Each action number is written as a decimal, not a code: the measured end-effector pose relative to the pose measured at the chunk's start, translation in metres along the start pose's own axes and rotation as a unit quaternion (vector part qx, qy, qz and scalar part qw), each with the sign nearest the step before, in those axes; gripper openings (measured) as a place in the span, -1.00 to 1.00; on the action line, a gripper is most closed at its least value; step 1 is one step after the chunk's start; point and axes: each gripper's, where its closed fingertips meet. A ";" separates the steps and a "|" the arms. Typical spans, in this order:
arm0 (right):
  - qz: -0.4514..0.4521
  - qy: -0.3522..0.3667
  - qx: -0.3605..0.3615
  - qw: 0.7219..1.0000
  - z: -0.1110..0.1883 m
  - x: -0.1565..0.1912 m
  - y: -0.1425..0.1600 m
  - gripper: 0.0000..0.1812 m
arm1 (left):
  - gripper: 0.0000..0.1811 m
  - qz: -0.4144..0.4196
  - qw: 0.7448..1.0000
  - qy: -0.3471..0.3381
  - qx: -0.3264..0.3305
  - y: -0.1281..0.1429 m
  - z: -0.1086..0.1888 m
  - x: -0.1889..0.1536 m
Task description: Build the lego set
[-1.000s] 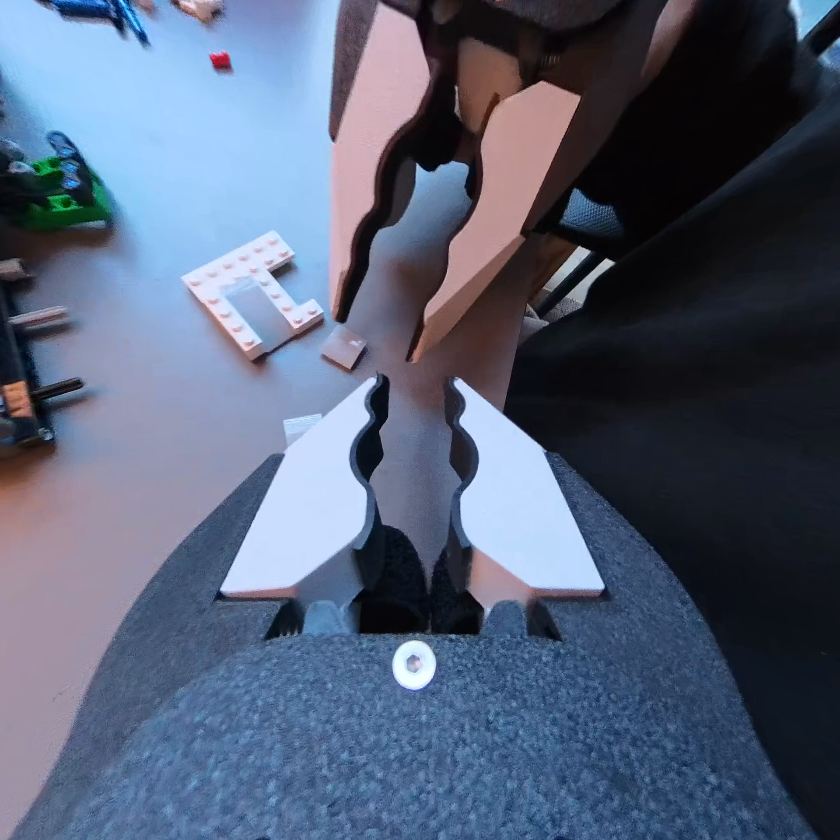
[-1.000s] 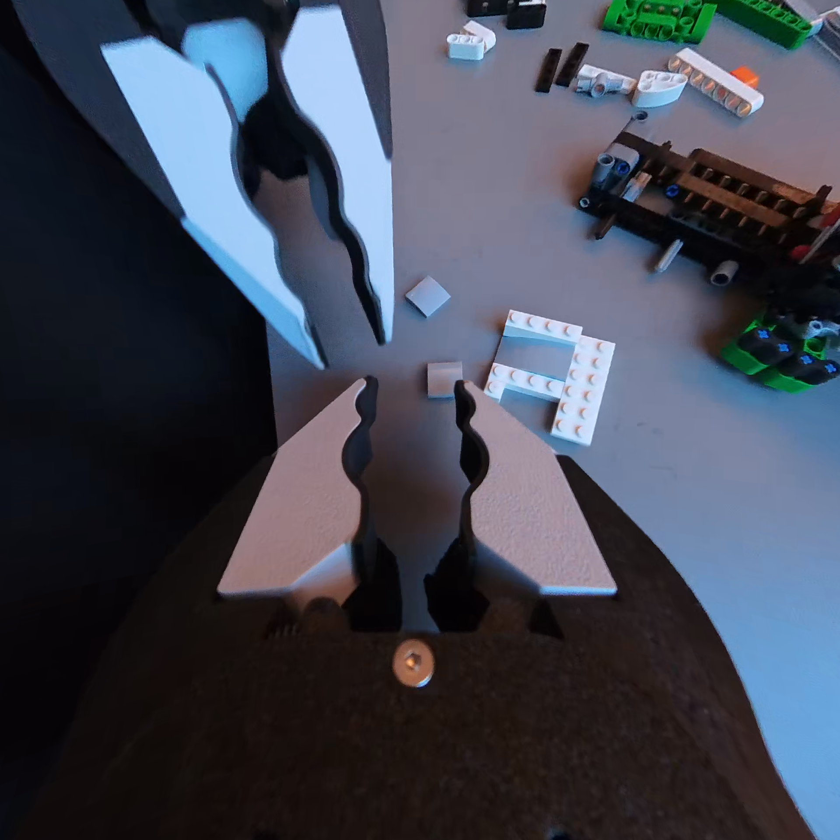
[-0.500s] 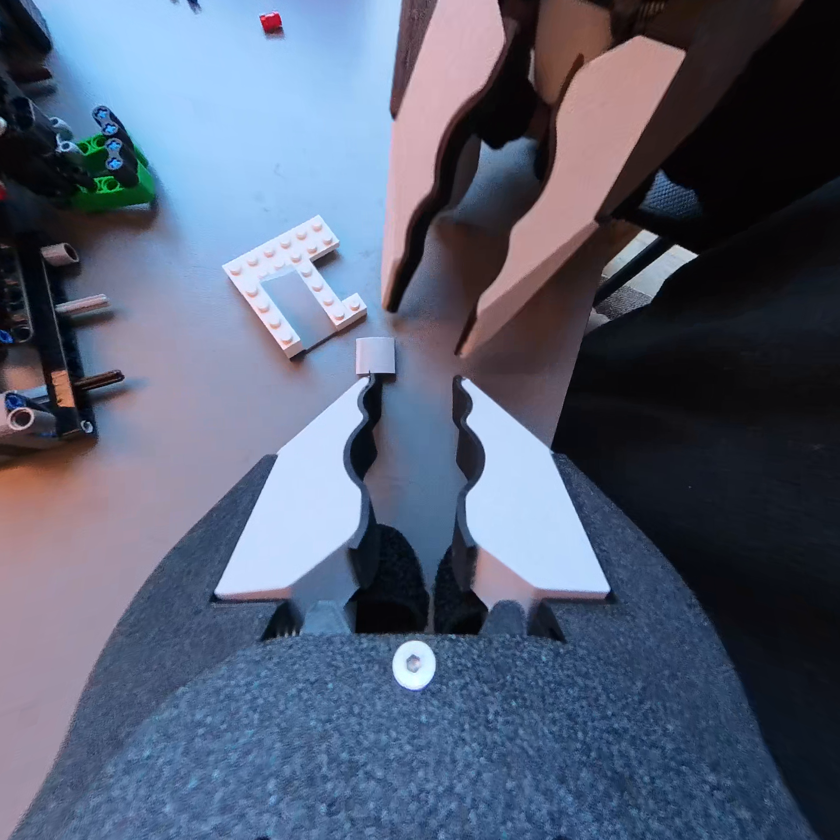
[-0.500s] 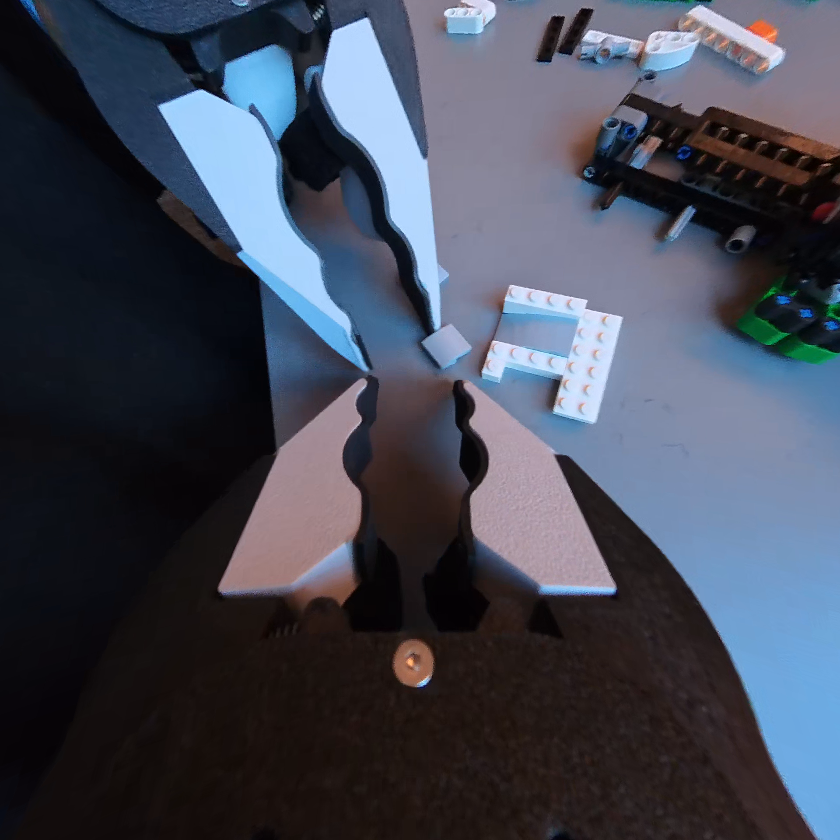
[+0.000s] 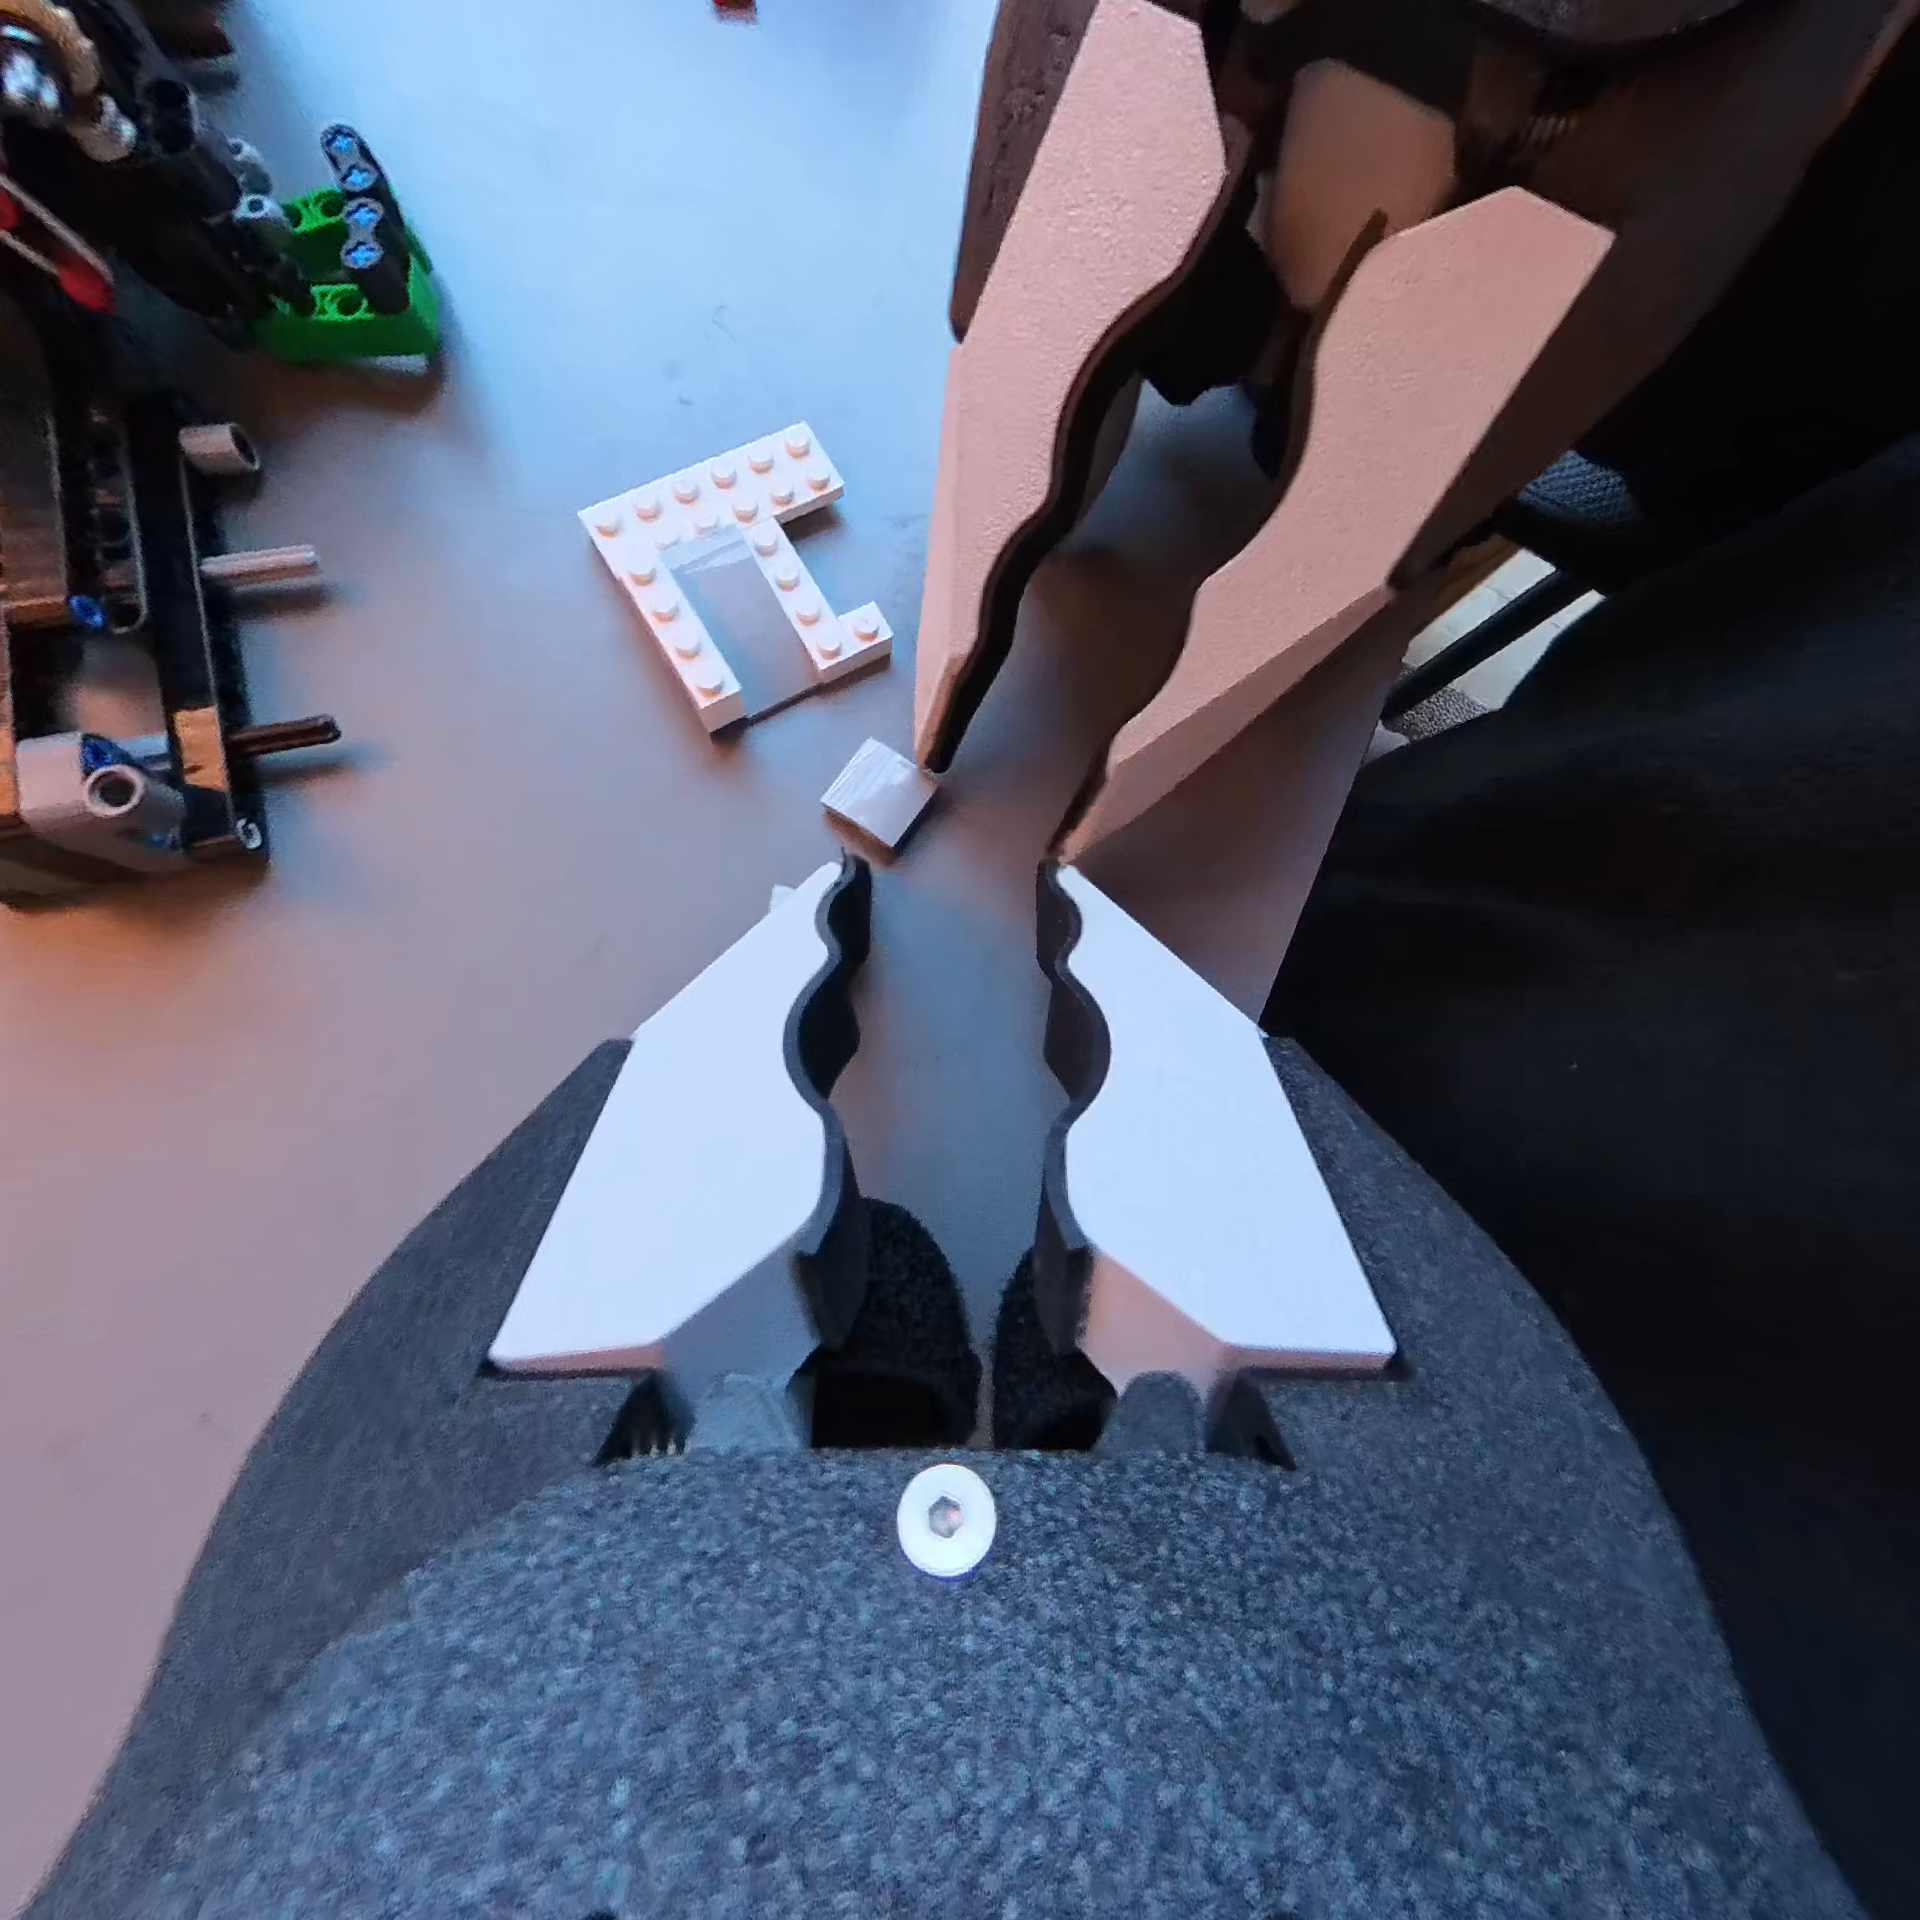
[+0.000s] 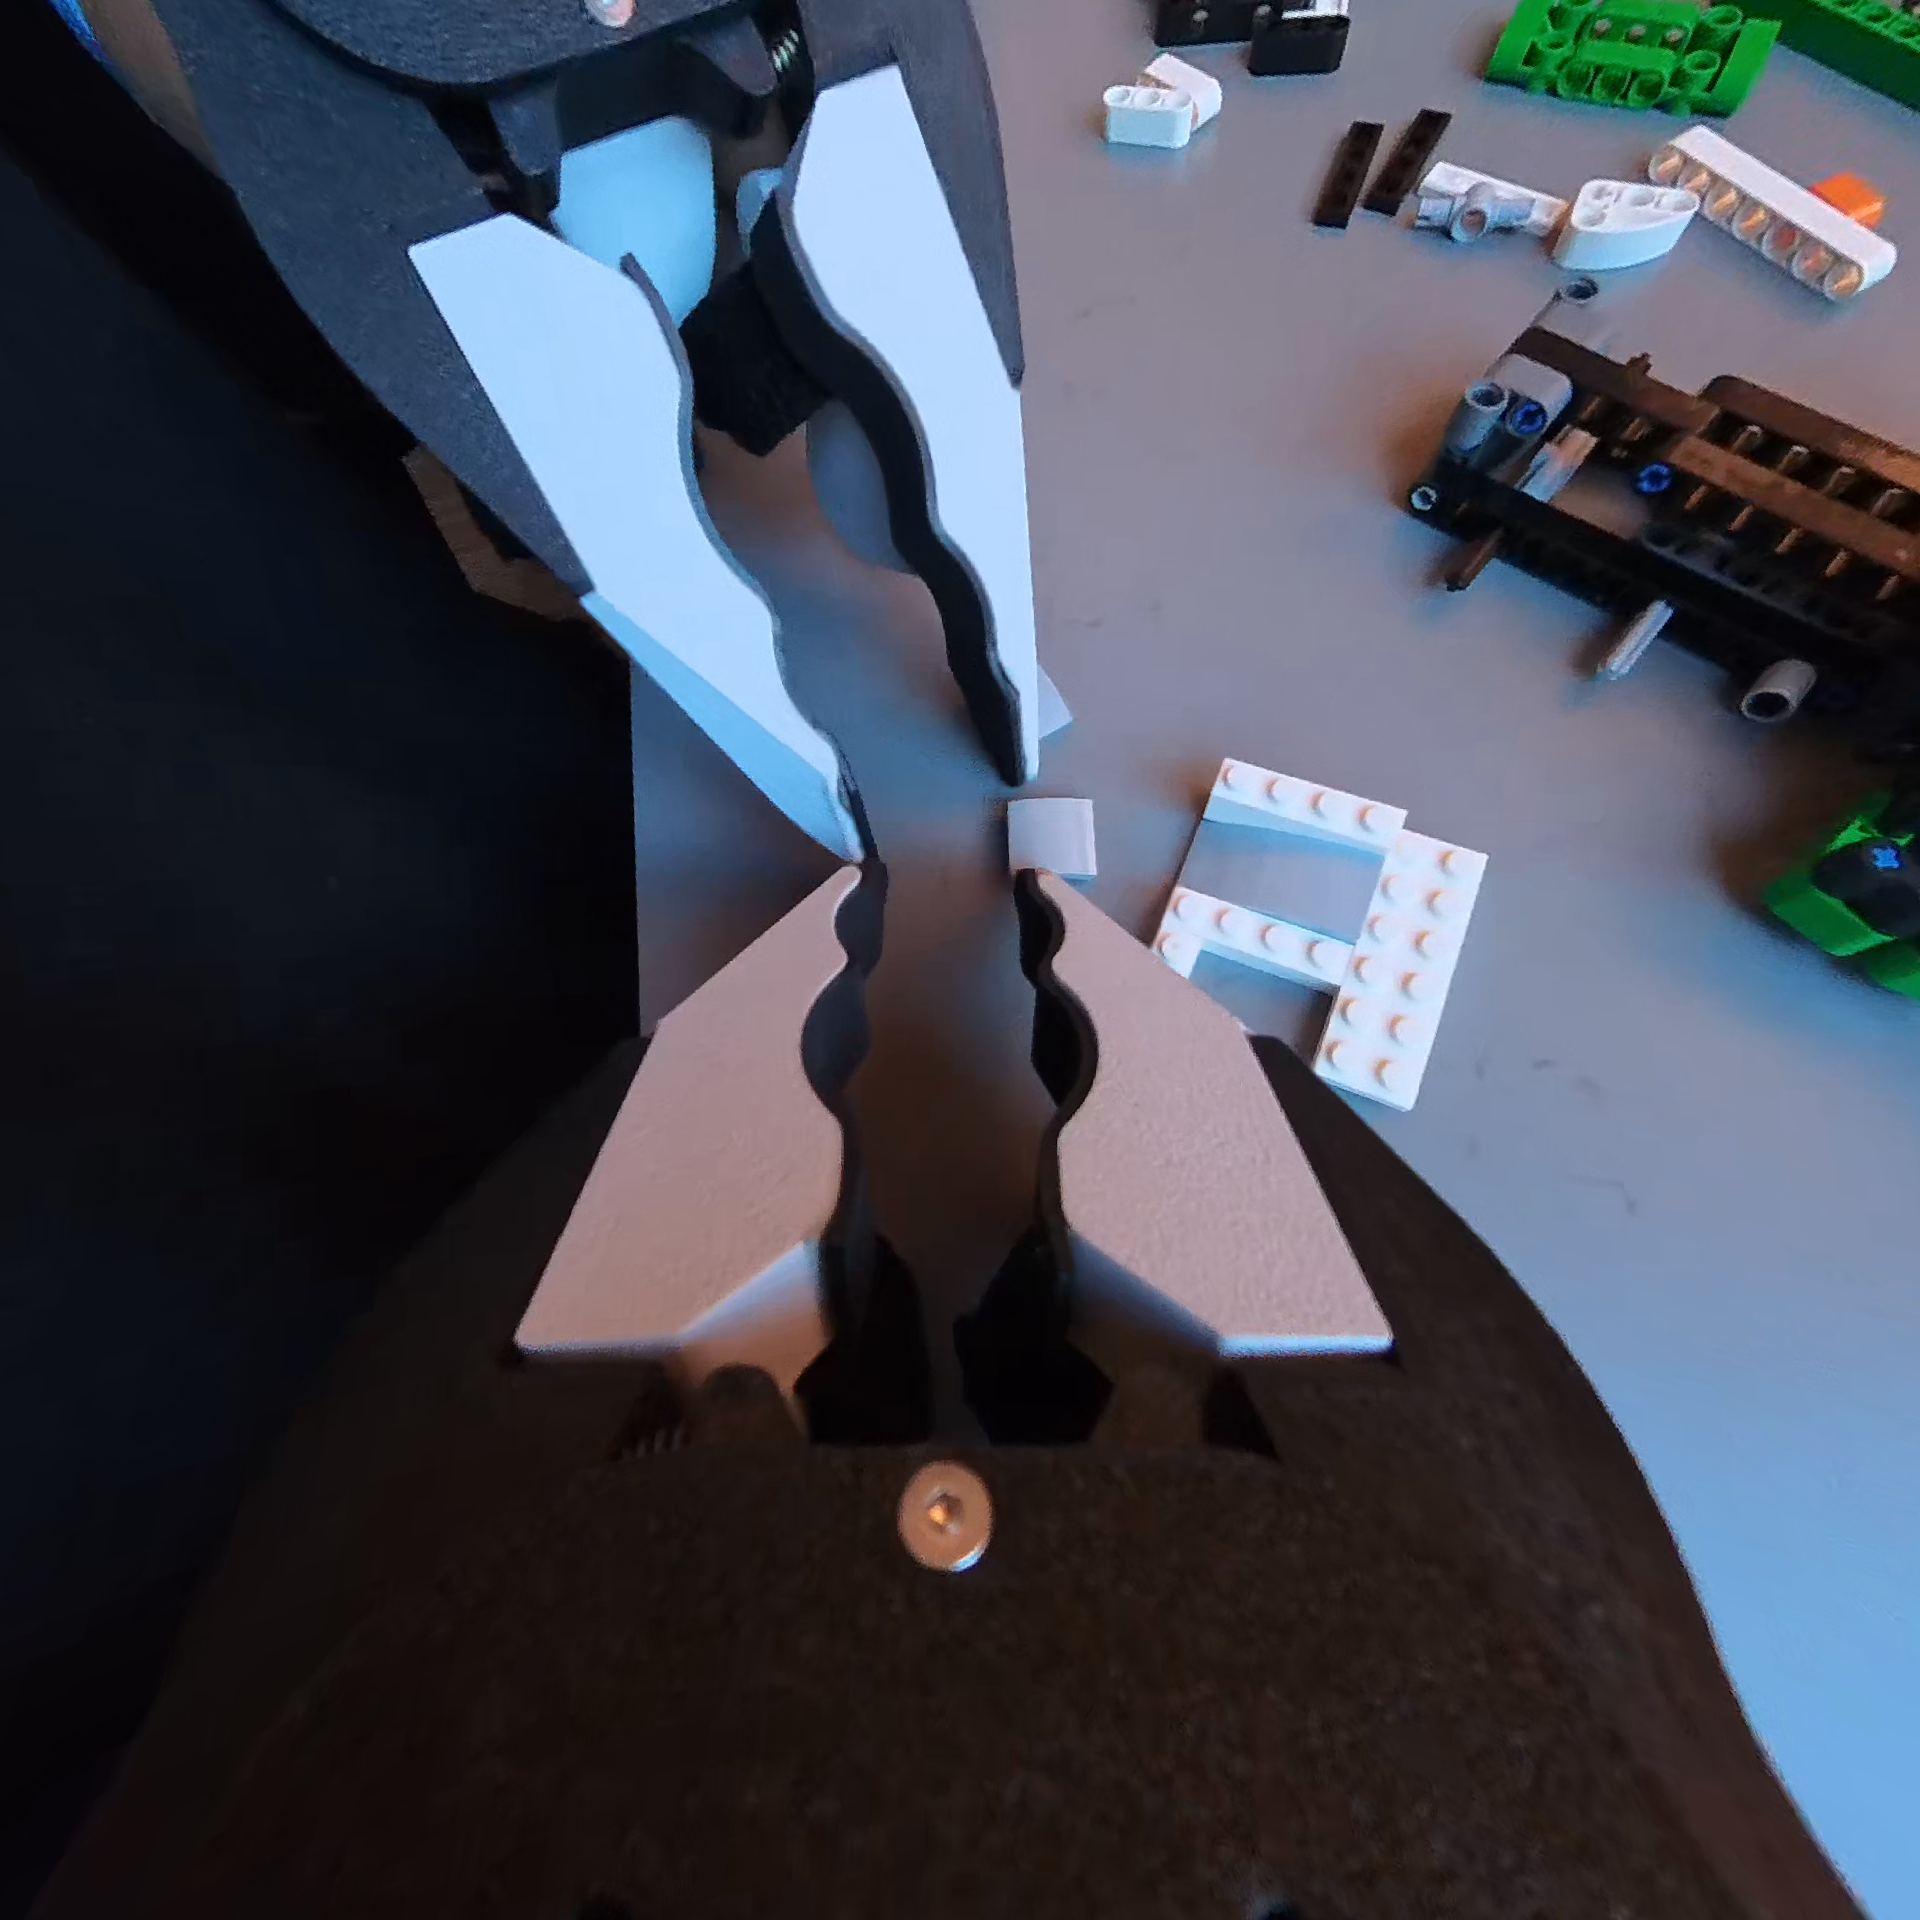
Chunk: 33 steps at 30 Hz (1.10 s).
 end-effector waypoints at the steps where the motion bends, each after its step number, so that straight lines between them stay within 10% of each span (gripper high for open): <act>1: 0.003 -0.002 0.003 1.000 0.000 0.001 0.001 -0.70 | -0.66 0.004 1.000 -0.006 -0.001 0.000 0.001 0.002; 13: -0.029 0.075 -0.043 0.996 0.042 -0.018 0.010 -0.71 | -0.51 0.070 0.995 -0.075 -0.007 -0.020 -0.006 0.011; 33: -0.028 0.077 -0.084 0.993 0.054 -0.008 0.010 -0.73 | -1.00 0.076 0.984 -0.163 0.008 -0.018 -0.011 0.012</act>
Point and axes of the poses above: each gripper's, where its closed fingertips meet, z back along the fingers, y out of its underside, x = y × z across the jaws, and after that the axes turned 3 degrees about z, right-handed
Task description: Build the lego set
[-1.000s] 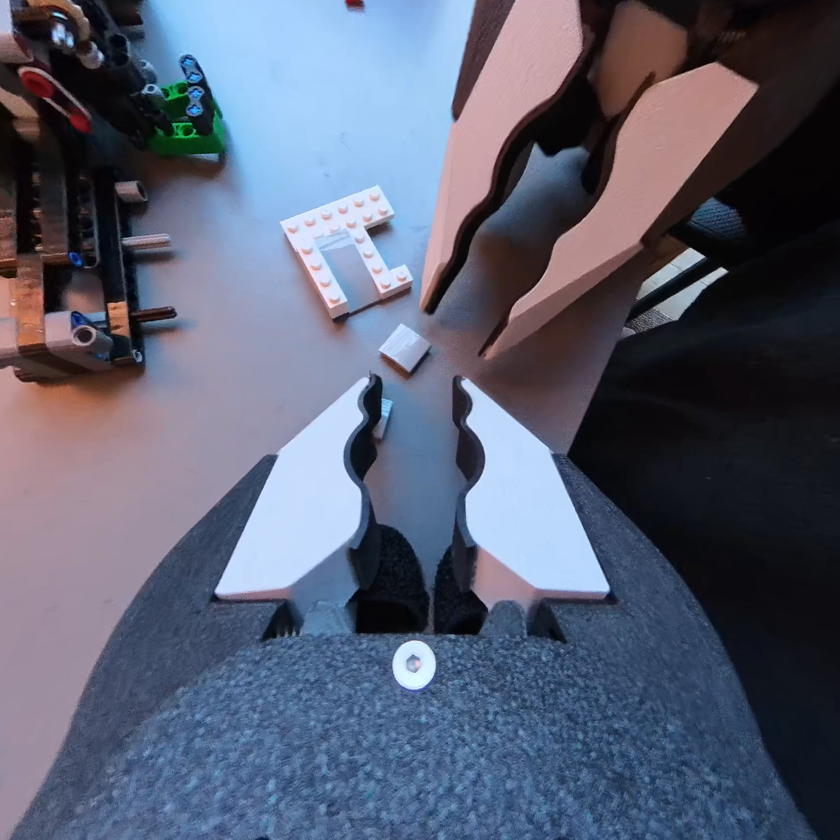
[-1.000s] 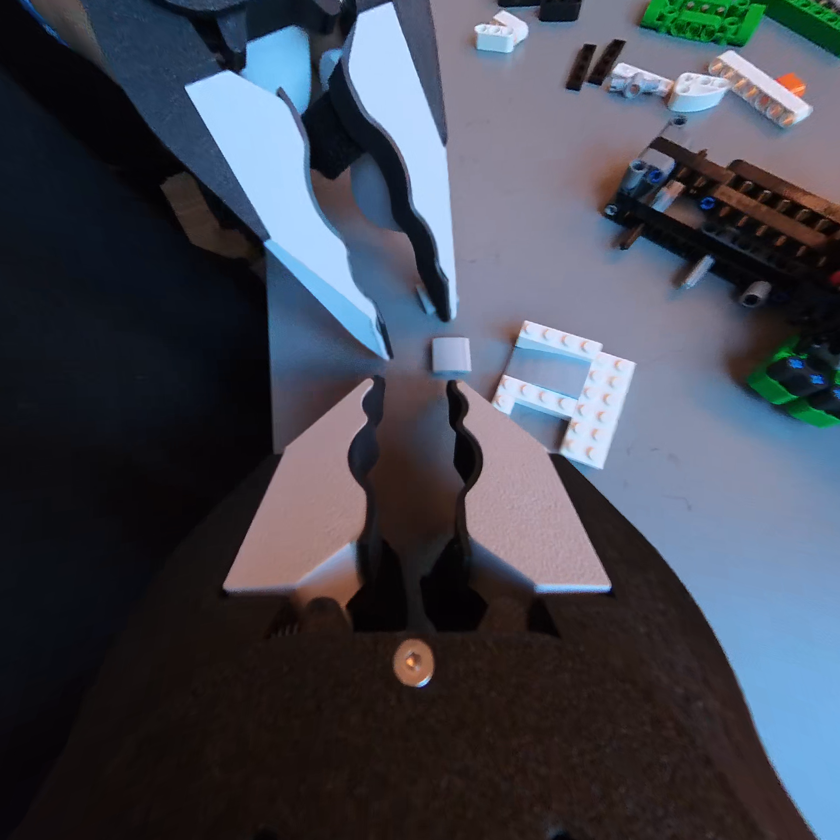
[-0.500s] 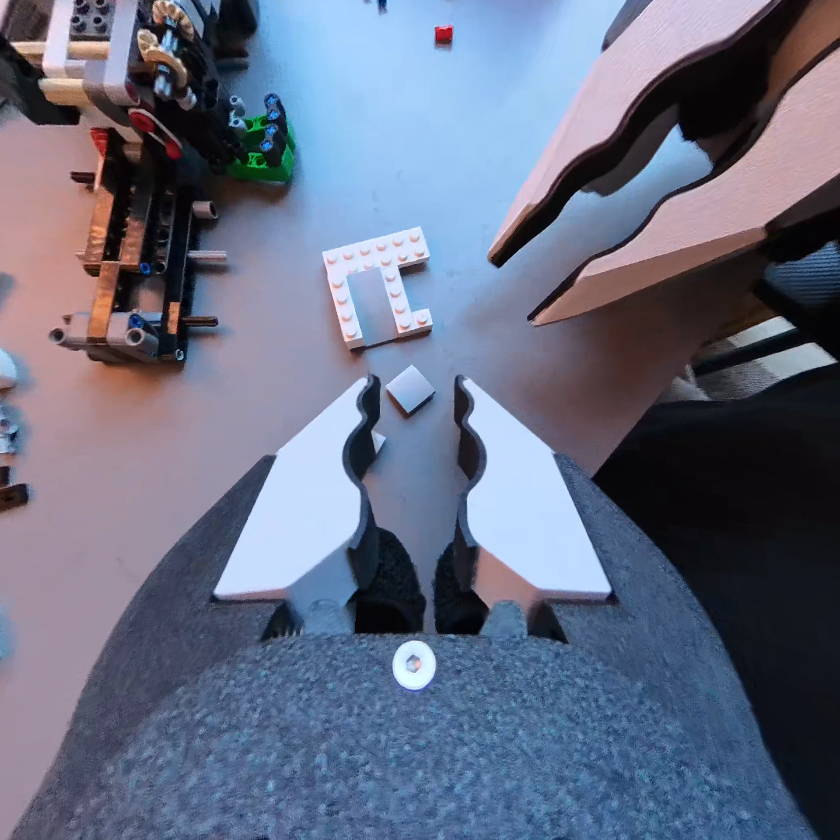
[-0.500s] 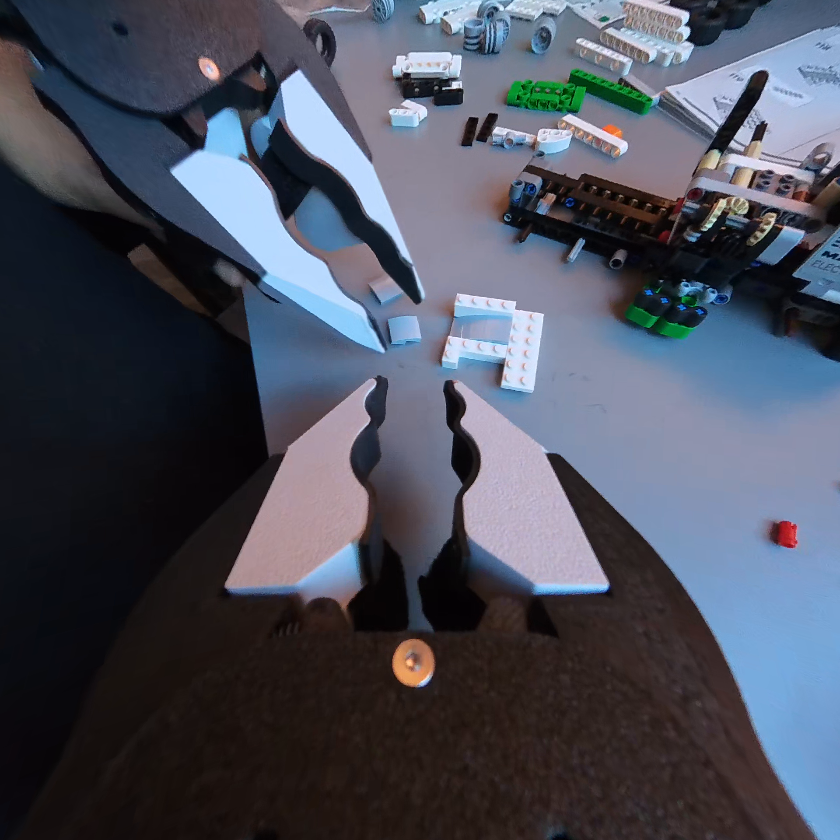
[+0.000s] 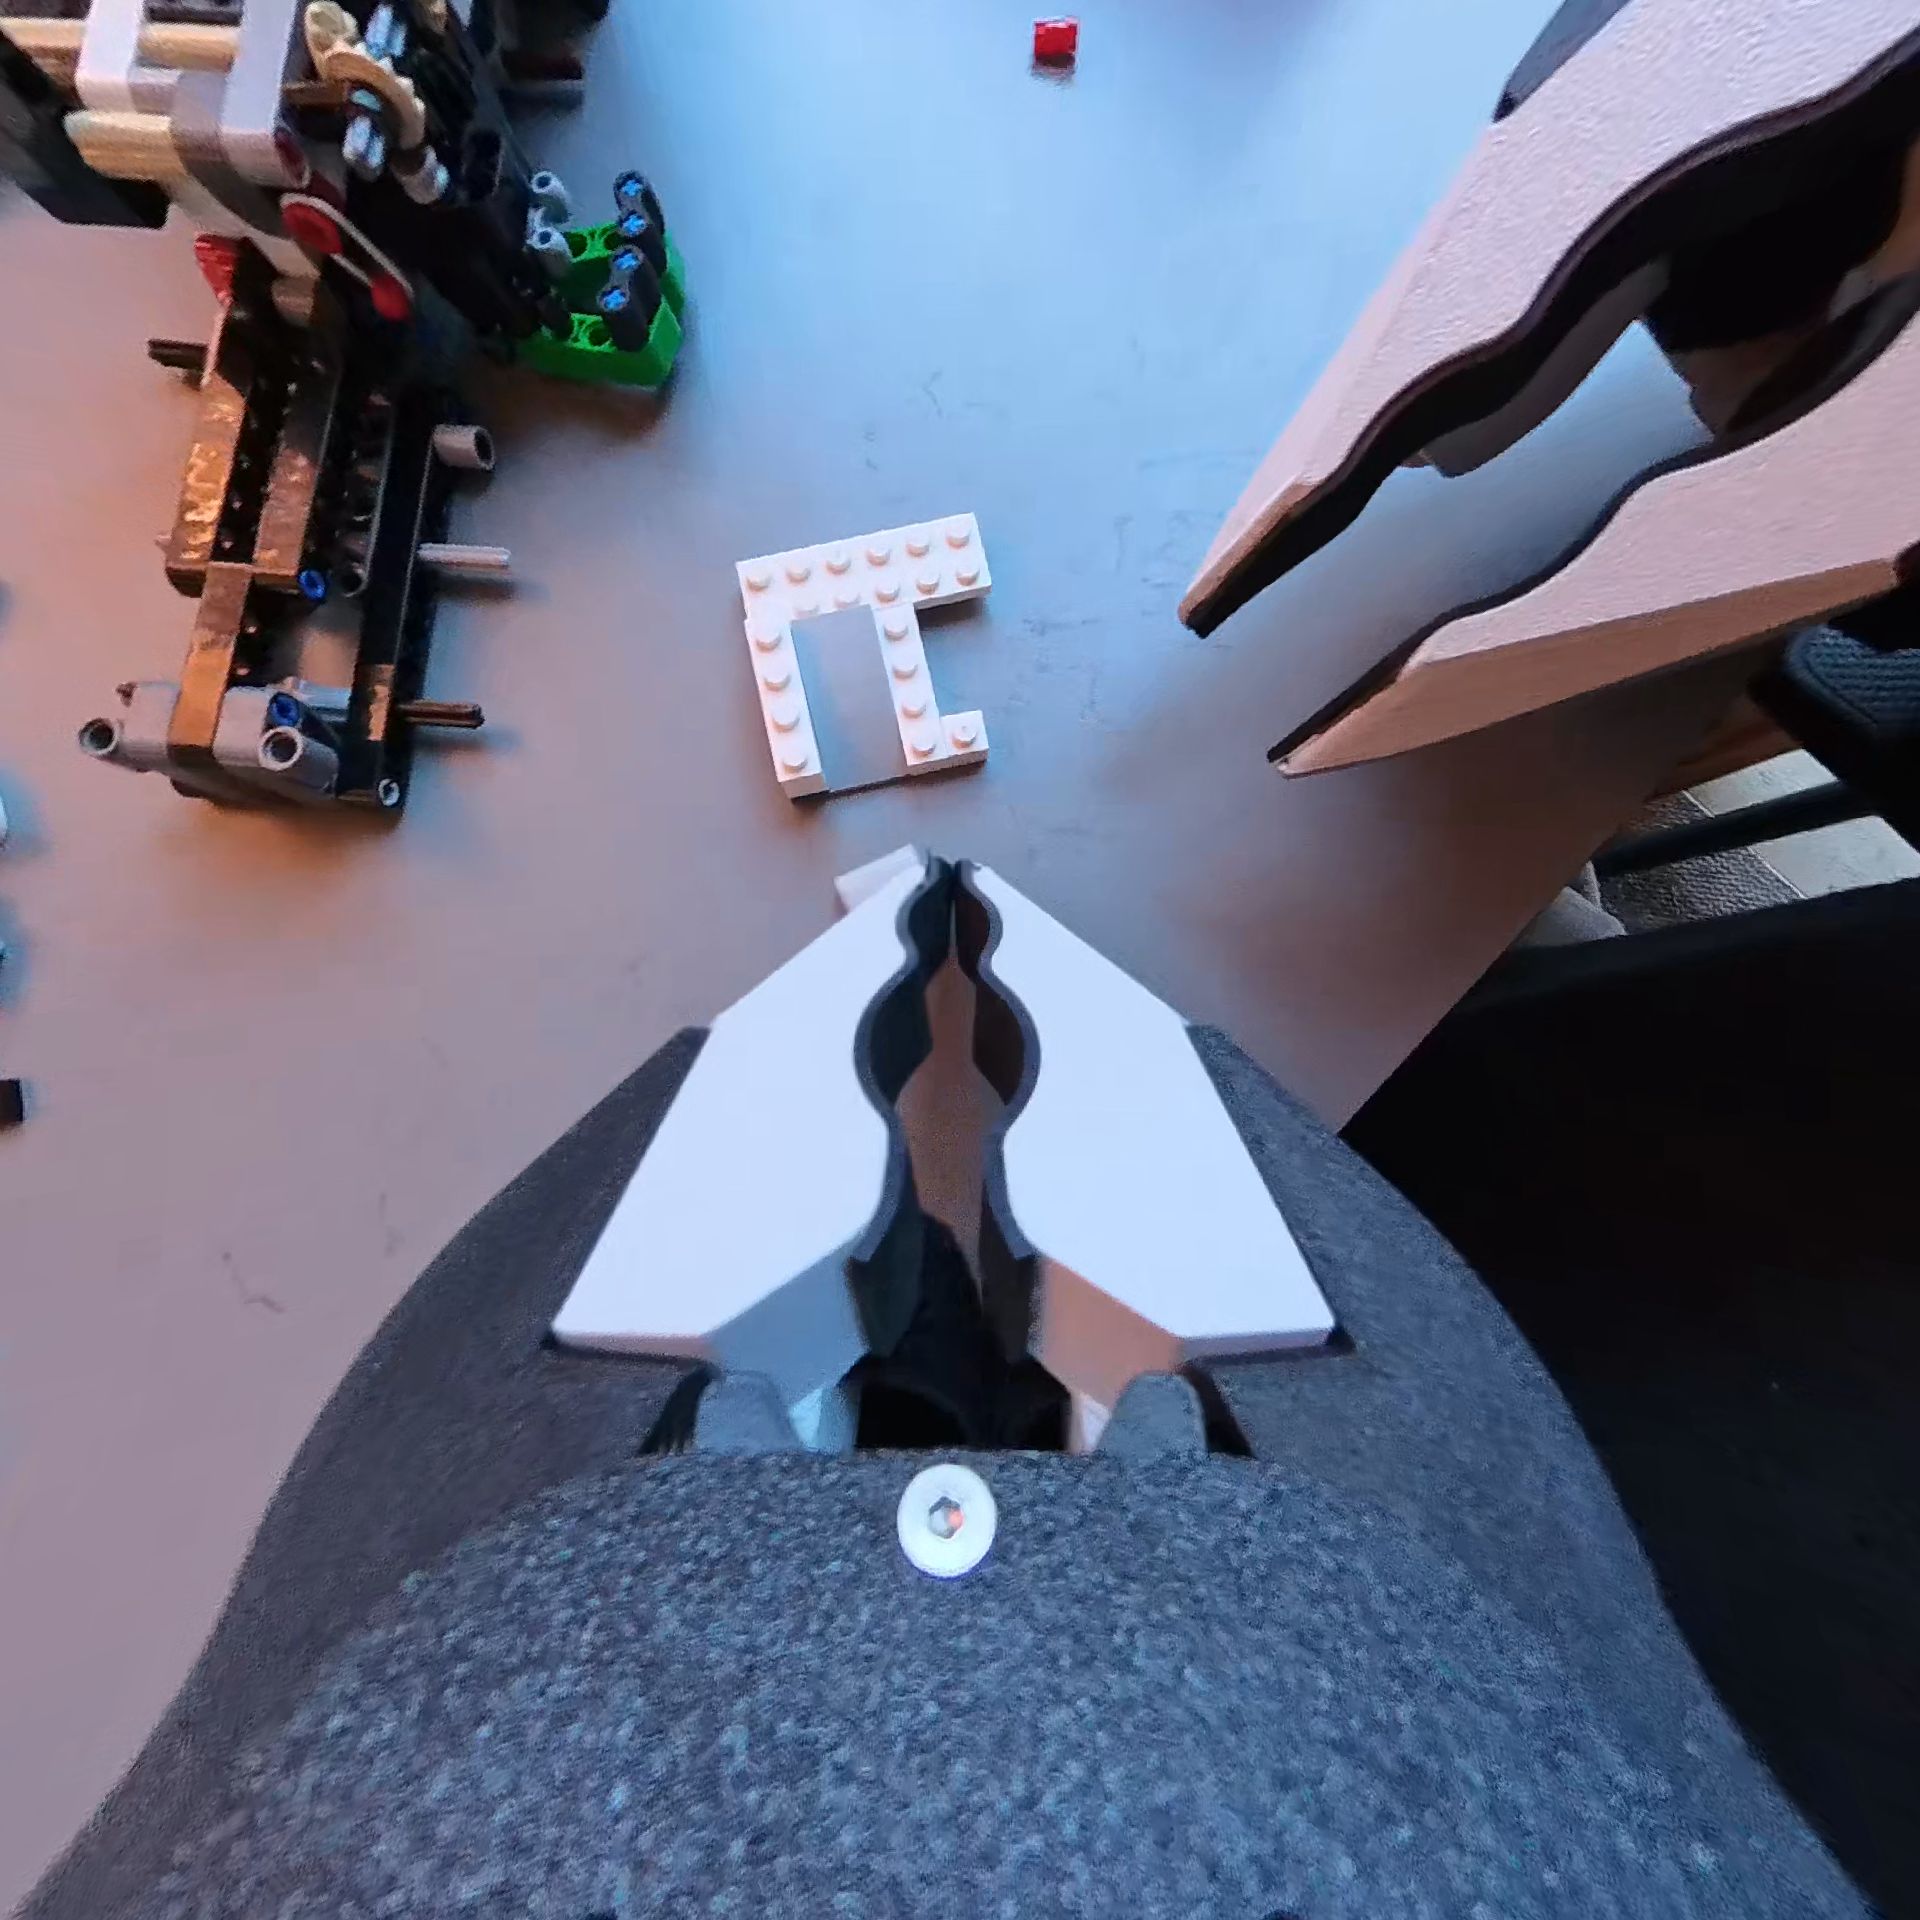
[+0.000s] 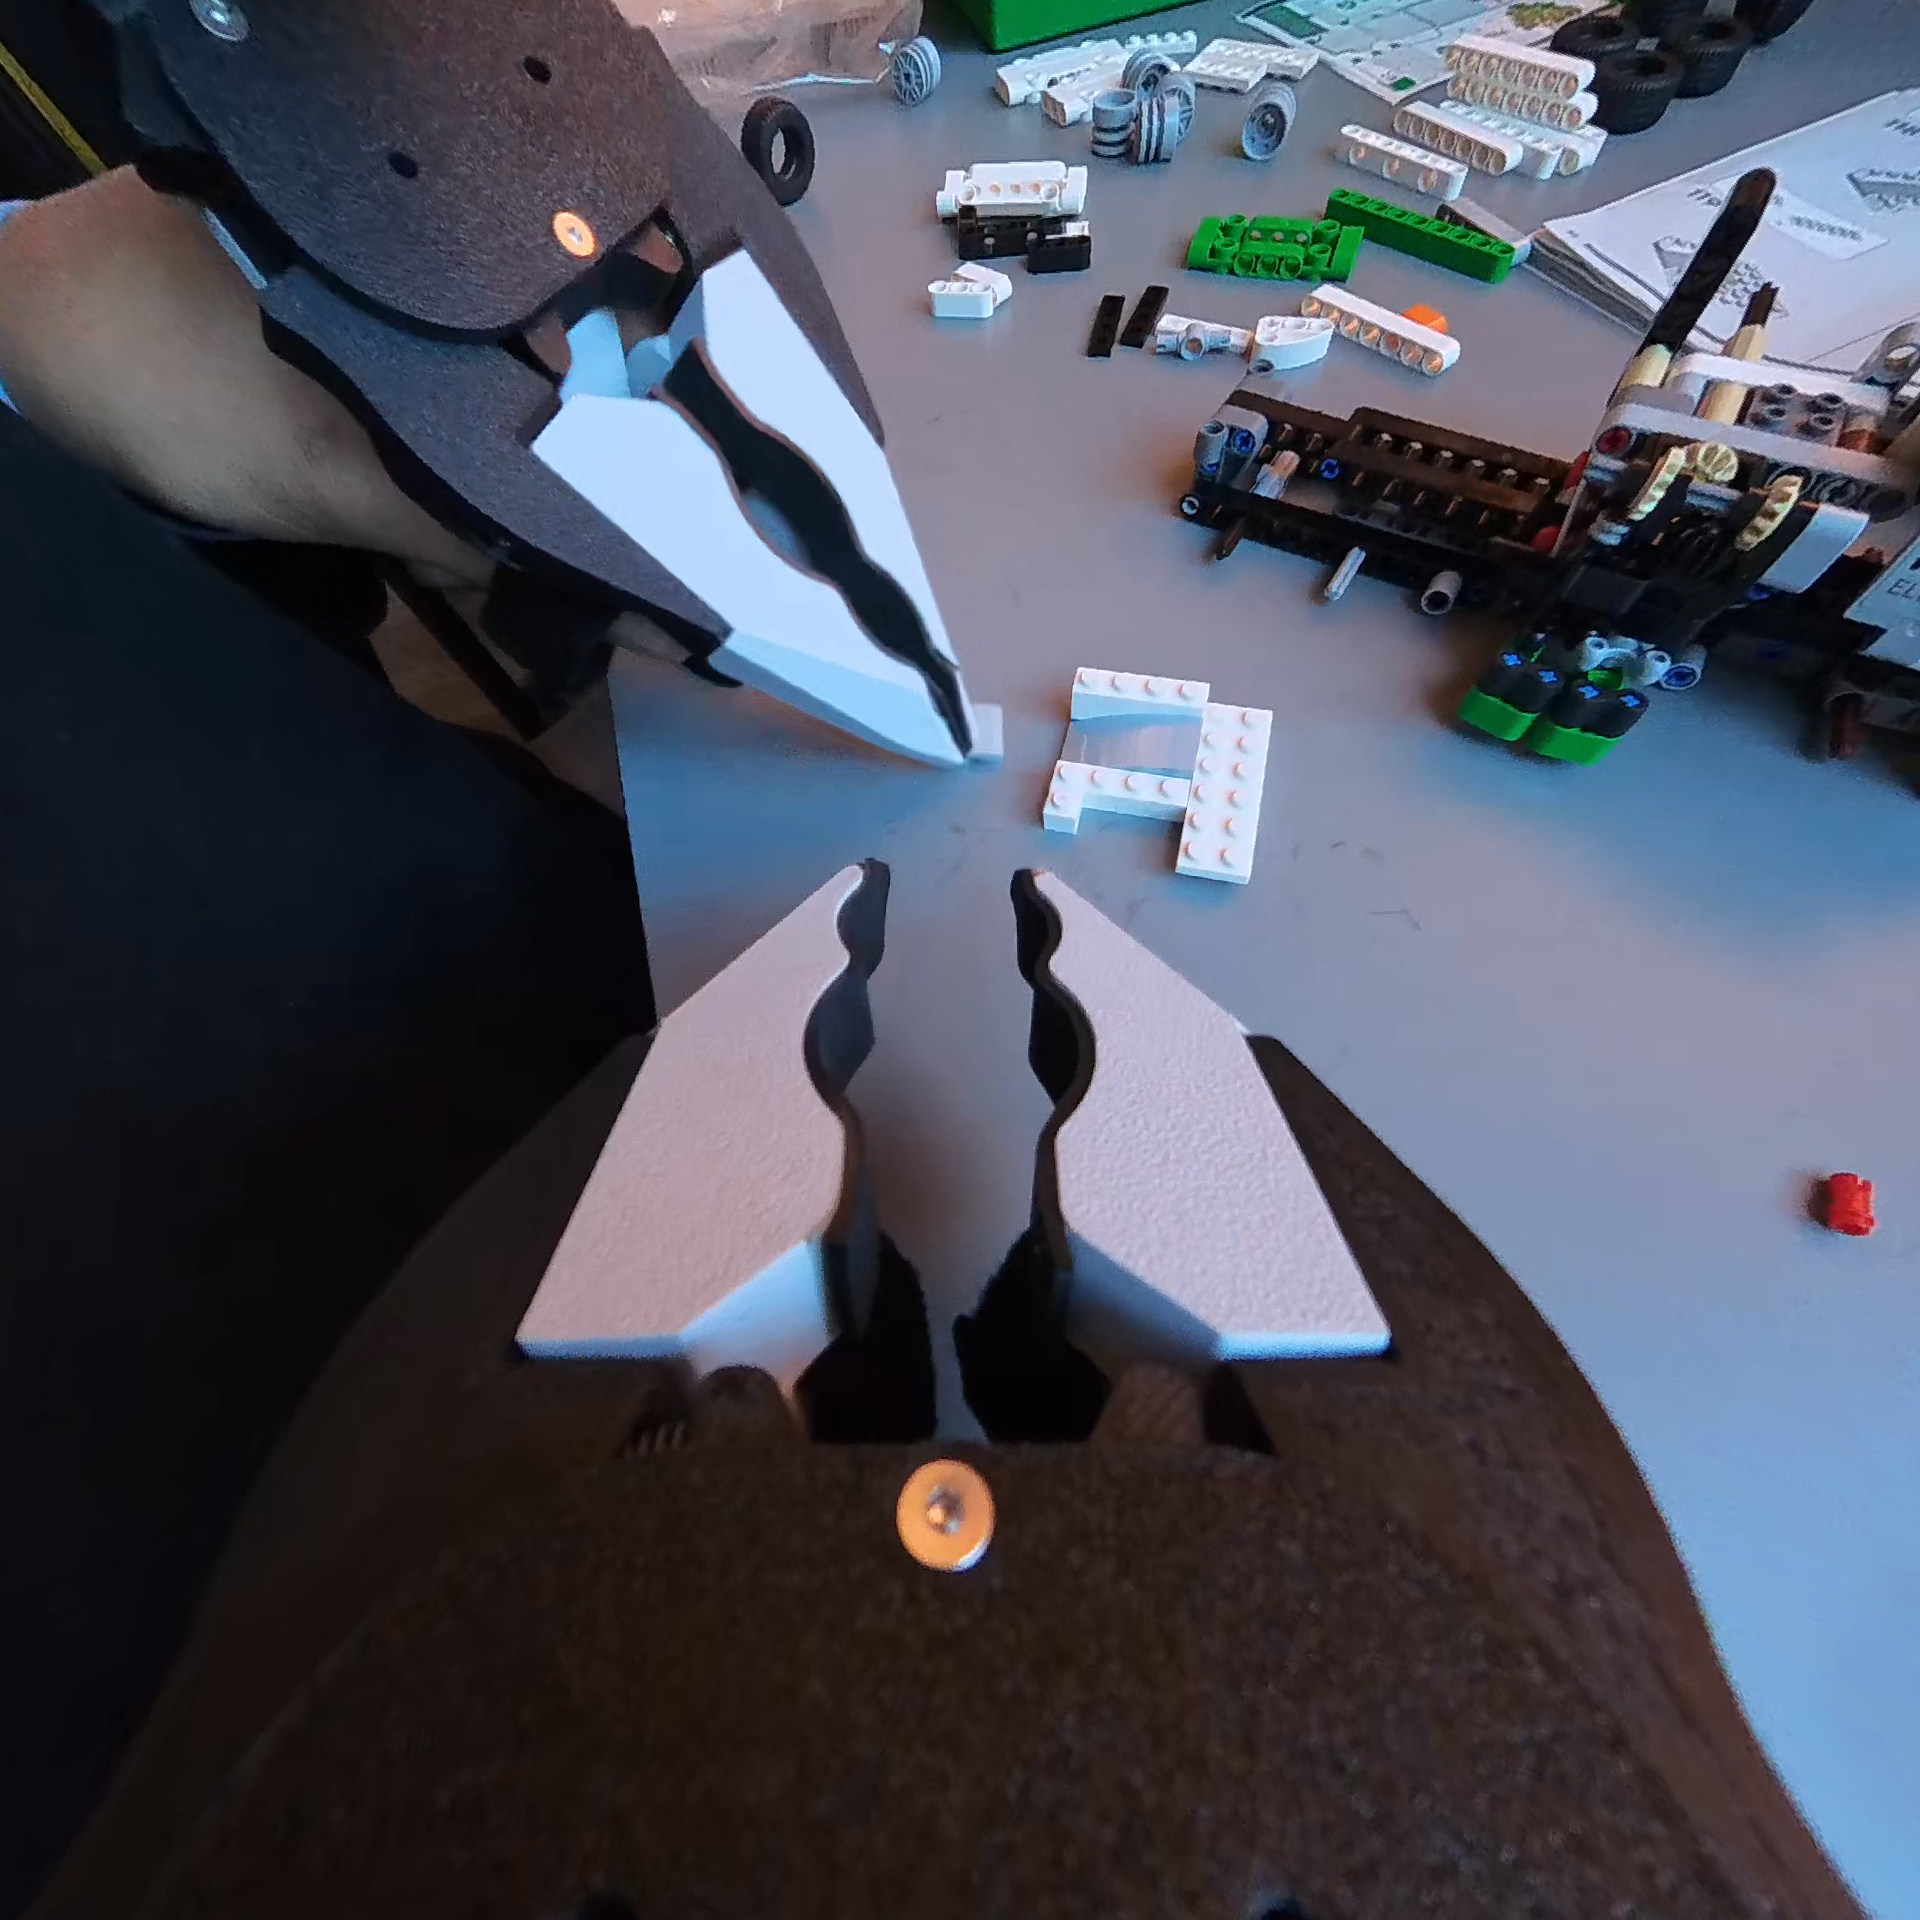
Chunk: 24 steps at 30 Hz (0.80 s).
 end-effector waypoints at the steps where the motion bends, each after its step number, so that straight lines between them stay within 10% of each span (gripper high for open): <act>1: 0.000 0.001 0.000 1.000 0.000 0.000 0.000 -0.73 | -1.00 -0.006 1.000 0.004 0.000 0.000 -0.001 -0.001; 24: -0.010 0.004 0.002 1.000 0.000 -0.007 0.003 -0.74 | -0.91 -0.045 0.997 0.046 -0.035 0.001 0.027 0.030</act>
Point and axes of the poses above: each gripper's, where its closed fingertips meet, z back along the fingers, y out of its underside, x = y × z across the jaws, and after that the axes turned 3 degrees about z, right-handed
